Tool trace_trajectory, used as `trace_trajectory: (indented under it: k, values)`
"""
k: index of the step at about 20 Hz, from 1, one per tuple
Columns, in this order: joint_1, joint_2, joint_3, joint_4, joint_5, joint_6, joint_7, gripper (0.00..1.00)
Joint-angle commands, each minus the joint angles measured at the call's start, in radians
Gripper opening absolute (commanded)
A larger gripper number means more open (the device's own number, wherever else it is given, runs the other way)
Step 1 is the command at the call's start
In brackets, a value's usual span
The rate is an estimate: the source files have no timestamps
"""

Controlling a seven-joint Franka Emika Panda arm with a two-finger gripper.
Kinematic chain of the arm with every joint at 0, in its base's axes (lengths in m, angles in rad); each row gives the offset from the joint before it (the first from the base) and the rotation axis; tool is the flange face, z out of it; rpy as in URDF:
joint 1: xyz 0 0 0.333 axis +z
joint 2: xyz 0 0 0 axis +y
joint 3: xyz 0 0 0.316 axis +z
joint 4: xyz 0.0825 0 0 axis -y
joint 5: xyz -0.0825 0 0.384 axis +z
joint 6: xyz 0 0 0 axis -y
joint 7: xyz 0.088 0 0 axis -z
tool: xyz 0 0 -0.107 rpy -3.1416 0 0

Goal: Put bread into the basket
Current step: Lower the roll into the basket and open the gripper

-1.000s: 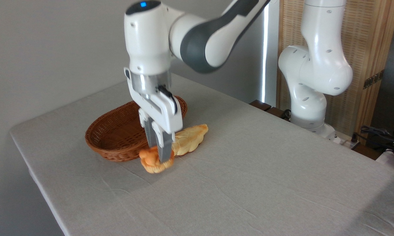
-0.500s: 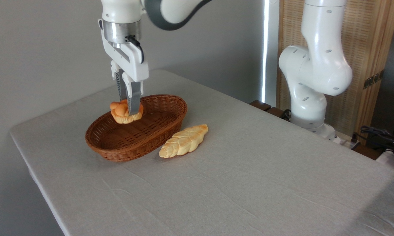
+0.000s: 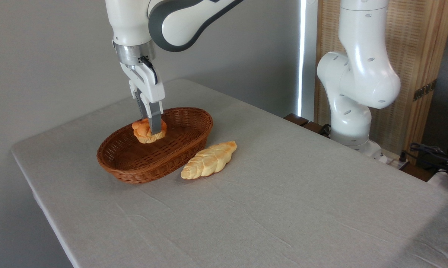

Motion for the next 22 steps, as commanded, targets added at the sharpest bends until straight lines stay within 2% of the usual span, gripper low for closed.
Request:
trace_trajectory:
  k: [1,8,13,15,16,20,22]
  values:
    - [0.004,0.005,-0.001,0.016,-0.009,-0.021,-0.010,1.00]
    - [0.016,-0.013,0.019,0.019,-0.008,-0.024,-0.033,1.00]
    - [0.018,-0.047,0.153,0.022,0.015,-0.025,-0.018,1.00]
    - [0.018,-0.058,0.218,0.022,0.073,-0.025,0.003,1.00]
    - [0.018,-0.062,0.249,0.022,0.085,-0.028,0.025,1.00]
    - [0.018,-0.075,0.342,0.088,0.084,-0.156,0.158,1.00]
    - [0.018,-0.078,0.368,0.097,0.073,-0.168,0.219,1.00]
